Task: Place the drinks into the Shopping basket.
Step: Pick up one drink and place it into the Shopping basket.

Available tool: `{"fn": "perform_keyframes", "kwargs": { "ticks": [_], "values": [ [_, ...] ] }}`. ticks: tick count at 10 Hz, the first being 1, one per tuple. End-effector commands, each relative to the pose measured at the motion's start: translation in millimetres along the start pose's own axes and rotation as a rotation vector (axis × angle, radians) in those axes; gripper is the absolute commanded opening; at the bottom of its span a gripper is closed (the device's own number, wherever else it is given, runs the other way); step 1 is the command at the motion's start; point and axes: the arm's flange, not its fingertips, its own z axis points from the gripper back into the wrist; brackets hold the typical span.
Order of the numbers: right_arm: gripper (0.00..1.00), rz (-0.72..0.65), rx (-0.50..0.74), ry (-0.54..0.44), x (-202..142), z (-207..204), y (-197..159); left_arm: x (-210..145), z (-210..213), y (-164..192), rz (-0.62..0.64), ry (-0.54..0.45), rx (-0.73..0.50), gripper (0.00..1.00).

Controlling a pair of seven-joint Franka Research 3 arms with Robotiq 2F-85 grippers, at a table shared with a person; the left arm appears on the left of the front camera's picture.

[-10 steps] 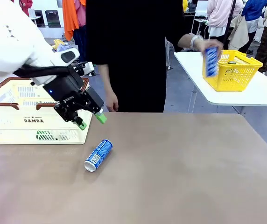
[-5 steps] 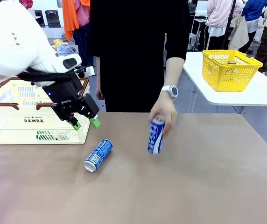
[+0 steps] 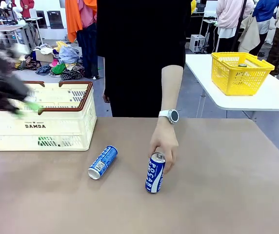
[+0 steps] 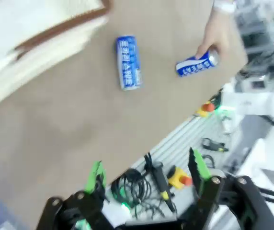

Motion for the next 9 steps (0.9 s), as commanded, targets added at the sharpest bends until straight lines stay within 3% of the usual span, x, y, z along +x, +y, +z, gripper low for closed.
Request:
{"fn": "perform_keyframes", "kwargs": {
  "ticks": [1, 4, 6, 8, 9],
  "values": [
    [1.00, 0.008, 0.002, -0.003, -2.1, -0.3, 1.6, -50.4, 90.9, 91.2, 0.182, -0.078, 0.014, 0.90],
    [1.00, 0.008, 0.002, -0.003, -2.1, -0.3, 1.6, -91.2, 98.1, 134.1, 0.300, -0.150, 0.014, 0.90],
    [1.00, 0.008, 0.002, -0.003, -2.1, -0.3, 1.6, -86.4, 91.0, 137.1, 0.285, -0.161, -0.025, 0.90],
    [1.00, 0.008, 0.002, -0.003, -2.1, -0.3, 1.6, -59.3, 69.0, 104.2, 0.348, -0.142, 0.017, 0.90],
    [1.00, 0.008, 0.002, -0.003, -2.1, -0.3, 1.6, -41.6, 49.7, 69.5, 0.307, -0.113, 0.012, 0.90]
  ]
}}
